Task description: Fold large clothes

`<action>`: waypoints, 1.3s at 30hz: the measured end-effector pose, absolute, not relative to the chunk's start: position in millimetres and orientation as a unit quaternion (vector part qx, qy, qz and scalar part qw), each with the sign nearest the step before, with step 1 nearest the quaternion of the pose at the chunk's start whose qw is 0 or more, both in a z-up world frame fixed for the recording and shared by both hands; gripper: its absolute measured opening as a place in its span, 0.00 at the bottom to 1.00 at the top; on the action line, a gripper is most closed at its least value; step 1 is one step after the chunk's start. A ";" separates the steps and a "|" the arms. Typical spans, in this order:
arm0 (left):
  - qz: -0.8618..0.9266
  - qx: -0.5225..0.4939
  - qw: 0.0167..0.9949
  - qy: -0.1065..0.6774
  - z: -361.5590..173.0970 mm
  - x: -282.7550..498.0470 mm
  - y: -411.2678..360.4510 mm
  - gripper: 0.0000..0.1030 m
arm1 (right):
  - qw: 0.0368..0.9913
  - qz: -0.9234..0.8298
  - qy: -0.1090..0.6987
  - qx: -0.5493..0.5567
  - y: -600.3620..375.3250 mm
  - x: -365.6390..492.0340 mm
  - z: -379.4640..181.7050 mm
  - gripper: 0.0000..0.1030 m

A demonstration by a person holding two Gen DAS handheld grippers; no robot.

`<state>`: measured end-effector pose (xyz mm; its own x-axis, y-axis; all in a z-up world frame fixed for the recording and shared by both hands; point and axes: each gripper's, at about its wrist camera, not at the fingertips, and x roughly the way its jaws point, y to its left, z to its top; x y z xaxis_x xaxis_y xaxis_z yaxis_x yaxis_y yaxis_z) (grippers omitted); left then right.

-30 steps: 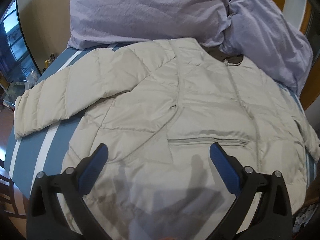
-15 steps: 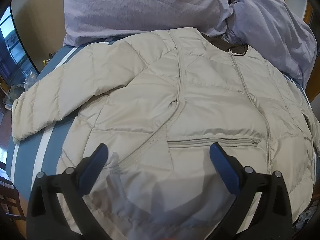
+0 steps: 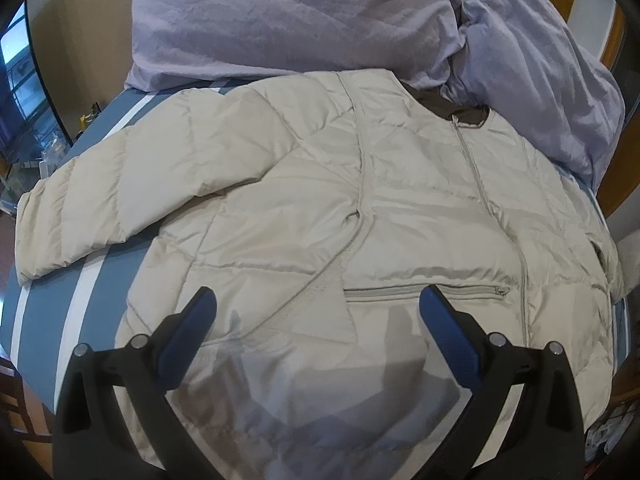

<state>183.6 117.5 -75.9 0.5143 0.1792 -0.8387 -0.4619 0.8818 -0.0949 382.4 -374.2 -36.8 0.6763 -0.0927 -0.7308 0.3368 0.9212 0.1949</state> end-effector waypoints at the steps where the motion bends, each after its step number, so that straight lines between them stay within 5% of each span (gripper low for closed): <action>1: 0.188 -0.158 0.858 0.452 -74.6 181.3 118.7 0.98 | 0.903 -0.106 0.386 0.153 -361.0 386.2 -35.3 0.17; 14: 0.223 -0.195 0.853 0.430 -71.4 151.9 154.4 0.98 | 0.874 0.125 0.467 0.046 -116.3 413.9 -65.8 0.17; 28: 0.269 -0.230 0.838 0.416 -73.7 118.6 195.8 0.98 | 0.835 0.235 0.497 0.005 19.8 388.4 -82.3 0.17; 32: 0.272 -0.231 0.837 0.414 -73.3 115.9 200.9 0.98 | 0.817 0.234 0.527 -0.009 24.6 392.7 -101.4 0.24; 36: 0.277 -0.232 0.836 0.413 -73.6 114.7 208.5 0.98 | 0.819 0.257 0.513 0.021 17.0 391.6 -83.7 0.53; 39: 0.283 -0.233 0.834 0.412 -73.8 113.6 216.0 0.98 | 0.838 0.261 0.477 0.045 4.0 394.2 -60.2 0.53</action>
